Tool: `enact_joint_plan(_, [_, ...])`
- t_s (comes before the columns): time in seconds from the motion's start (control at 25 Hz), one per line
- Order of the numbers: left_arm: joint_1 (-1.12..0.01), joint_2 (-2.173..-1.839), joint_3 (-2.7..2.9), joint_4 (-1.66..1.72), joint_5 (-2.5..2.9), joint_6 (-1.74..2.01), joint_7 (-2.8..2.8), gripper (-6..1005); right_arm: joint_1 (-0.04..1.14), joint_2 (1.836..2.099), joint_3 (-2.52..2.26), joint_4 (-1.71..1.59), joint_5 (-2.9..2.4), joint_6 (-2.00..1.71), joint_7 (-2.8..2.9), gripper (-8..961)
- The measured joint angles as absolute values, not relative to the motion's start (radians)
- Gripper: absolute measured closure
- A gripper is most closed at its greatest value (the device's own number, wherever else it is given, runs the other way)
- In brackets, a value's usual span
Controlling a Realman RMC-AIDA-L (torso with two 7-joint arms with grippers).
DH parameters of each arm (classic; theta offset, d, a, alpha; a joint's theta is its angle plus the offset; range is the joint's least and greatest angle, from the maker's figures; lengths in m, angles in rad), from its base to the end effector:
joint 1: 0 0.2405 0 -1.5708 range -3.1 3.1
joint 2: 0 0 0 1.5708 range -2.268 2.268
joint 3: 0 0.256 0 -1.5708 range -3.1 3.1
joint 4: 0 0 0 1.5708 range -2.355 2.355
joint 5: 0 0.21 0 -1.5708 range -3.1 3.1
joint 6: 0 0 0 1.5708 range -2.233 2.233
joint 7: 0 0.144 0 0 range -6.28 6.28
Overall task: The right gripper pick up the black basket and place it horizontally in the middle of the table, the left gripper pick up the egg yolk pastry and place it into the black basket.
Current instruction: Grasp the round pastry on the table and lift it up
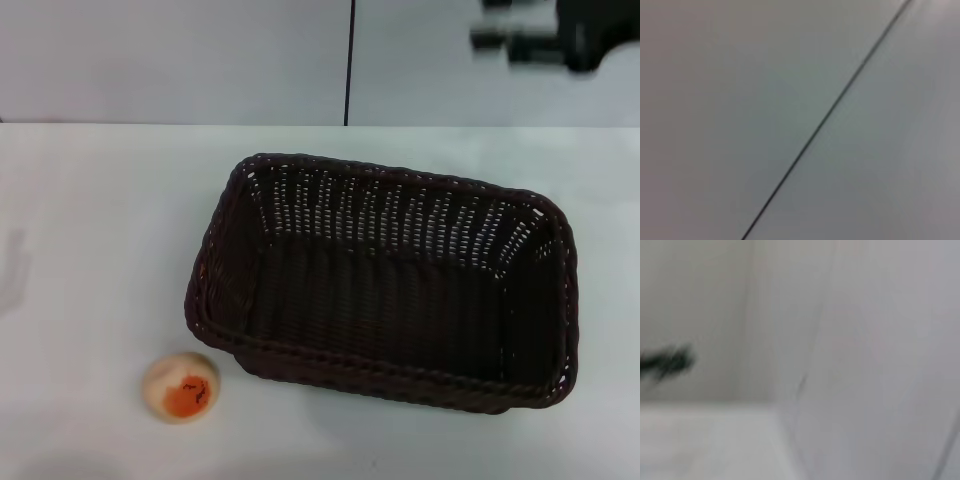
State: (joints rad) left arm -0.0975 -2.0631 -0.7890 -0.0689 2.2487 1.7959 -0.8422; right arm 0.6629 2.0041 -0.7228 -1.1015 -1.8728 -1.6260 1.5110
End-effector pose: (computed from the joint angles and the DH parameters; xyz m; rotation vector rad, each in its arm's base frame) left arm -0.3638 0.1843 0.0447 -1.2688 -0.7536 -1.3598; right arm 0.1568 0.3881 0.1057 -2.6332 0.0059 0.6573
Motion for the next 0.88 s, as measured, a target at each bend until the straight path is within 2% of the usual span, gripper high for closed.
enact_joint_plan(0.04, [-0.098, -2.063, -0.789, -0.069, 2.249, 1.796, -0.842, 302, 0.637, 2.018, -0.696, -1.083, -1.799, -1.593, 1.484, 528])
enact_joint_plan(0.08, [-0.1, -2.062, -0.772, -0.05, 2.249, 1.804, -0.842, 302, 0.637, 2.018, -0.696, -1.083, -1.799, -1.593, 1.484, 528])
enact_joint_plan(0.2, [-0.113, -2.056, -0.676, 0.044, 2.249, 1.819, -0.853, 302, 0.528, 2.06, -0.615, -0.97, -1.527, -1.464, 1.414, 528])
enact_joint_plan(0.32, [-0.121, -2.052, -0.613, 0.092, 2.249, 1.825, -0.856, 302, 0.476, 2.069, -0.587, -0.871, -1.407, -1.435, 1.355, 528])
enact_joint_plan(0.44, [-0.133, -2.046, -0.474, 0.166, 2.249, 1.836, -0.853, 302, 0.398, 2.07, -0.532, -0.624, -1.168, -1.433, 1.175, 528])
enact_joint_plan(0.6, [-0.137, -2.044, -0.288, 0.246, 2.249, 1.838, -0.843, 303, 0.35, 2.071, -0.493, -0.485, -1.054, -1.436, 1.057, 528])
enact_joint_plan(0.88, [-0.129, -2.054, -0.068, 0.322, 2.249, 1.785, -0.826, 304, 0.331, 2.069, -0.462, -0.418, -0.973, -1.444, 1.043, 528])
